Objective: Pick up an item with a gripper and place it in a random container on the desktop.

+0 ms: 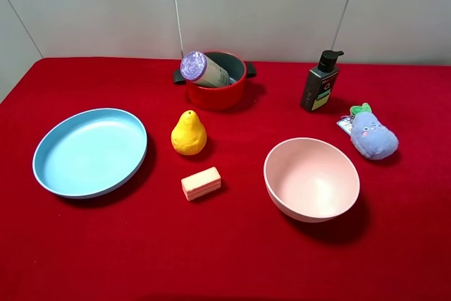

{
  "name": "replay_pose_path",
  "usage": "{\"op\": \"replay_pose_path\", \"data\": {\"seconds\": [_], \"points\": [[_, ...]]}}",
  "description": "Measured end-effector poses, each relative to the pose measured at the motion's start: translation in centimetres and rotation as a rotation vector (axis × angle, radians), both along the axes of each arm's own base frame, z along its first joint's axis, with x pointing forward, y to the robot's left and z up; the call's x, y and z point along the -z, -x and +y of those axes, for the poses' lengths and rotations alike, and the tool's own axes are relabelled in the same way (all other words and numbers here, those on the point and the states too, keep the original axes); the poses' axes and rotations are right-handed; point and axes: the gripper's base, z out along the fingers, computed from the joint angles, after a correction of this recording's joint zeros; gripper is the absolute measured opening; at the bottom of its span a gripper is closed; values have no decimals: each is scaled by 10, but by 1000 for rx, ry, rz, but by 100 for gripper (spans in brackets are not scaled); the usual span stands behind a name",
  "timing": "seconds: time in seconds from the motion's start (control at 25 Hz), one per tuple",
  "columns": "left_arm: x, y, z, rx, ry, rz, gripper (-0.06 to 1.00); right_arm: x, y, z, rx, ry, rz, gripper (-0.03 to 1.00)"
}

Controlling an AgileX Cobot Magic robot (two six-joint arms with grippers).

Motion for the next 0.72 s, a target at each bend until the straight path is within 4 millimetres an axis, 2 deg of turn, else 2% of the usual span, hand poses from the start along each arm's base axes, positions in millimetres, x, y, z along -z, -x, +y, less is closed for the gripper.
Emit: {"op": "replay_pose_path", "data": {"seconds": [0.72], "points": [[0,0,0,0,0,-1,99,0,0,0,0,0,0,69]]}}
